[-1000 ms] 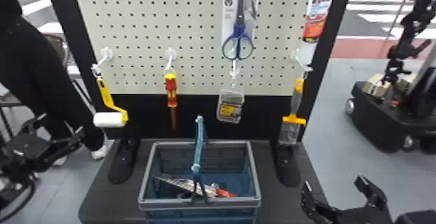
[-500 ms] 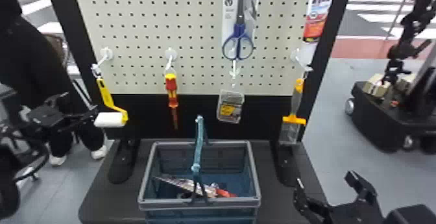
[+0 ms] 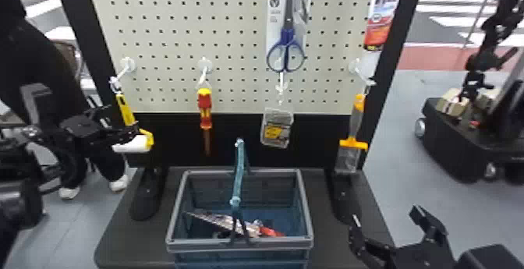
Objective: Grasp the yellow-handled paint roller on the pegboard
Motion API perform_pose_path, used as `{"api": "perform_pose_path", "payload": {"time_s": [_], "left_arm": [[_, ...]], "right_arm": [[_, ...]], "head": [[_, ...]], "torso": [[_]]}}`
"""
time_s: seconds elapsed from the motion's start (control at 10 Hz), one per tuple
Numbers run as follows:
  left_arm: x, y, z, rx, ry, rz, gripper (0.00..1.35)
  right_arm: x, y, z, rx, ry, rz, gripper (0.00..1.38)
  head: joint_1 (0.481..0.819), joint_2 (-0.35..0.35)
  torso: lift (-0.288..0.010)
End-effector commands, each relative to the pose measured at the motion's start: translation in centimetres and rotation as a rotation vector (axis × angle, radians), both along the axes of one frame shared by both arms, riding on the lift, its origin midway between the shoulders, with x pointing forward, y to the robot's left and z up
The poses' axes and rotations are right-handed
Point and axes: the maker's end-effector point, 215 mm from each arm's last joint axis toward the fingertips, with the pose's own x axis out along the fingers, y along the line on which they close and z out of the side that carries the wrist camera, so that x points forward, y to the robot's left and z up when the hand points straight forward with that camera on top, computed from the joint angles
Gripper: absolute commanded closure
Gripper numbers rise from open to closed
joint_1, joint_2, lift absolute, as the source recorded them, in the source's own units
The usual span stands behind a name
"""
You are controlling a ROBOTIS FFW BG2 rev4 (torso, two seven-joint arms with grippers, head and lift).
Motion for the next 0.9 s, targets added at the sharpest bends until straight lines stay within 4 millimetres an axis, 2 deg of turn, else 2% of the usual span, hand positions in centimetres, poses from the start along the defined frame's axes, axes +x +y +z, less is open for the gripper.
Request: {"api": "perform_pose_path", "payload": {"time_s": [0.0,0.1,0.2,0.3,0.4,0.6,0.8], "left_arm": [[0.16,-0.23,0.20,0.004,0.001,-0.006,0.20],[0.21,-0.35,0.39,0.009,-0.001,-0.012,0.36],[0.28,-0.61,0.39,0.014,-0.006,-0.012,0.76],[0.41,-0.81,0.28,0.016,0.001,-0.013,0.82],[0.50,-0.92,0.23,0.016,0.004,-0.012,0.83],[0.56,-0.95,0.12,0.018,0.005,-0.008,1.21],[0.55,-0.86,0.08,0.015,0.004,-0.003,1.21]], "right_arm": [[-0.01,0.03,-0.06,-0.002,0.001,0.002,0.12],[-0.10,0.13,-0.16,-0.003,0.003,0.007,0.12],[-0.12,0.22,-0.17,-0.003,0.003,0.012,0.13],[-0.12,0.22,-0.17,-0.005,0.003,0.012,0.12],[-0.07,0.25,-0.22,-0.005,0.004,0.014,0.12],[-0.14,0.24,-0.36,-0.006,0.007,0.015,0.13],[-0.14,0.27,-0.41,-0.006,0.009,0.016,0.12]], "head": [[0.549,0.000],[0.549,0.000],[0.549,0.000],[0.549,0.000],[0.549,0.000],[0.549,0.000],[0.549,0.000]], "torso": [[-0.100],[-0.100],[-0.100],[-0.100],[-0.100],[-0.100],[-0.100]]}}
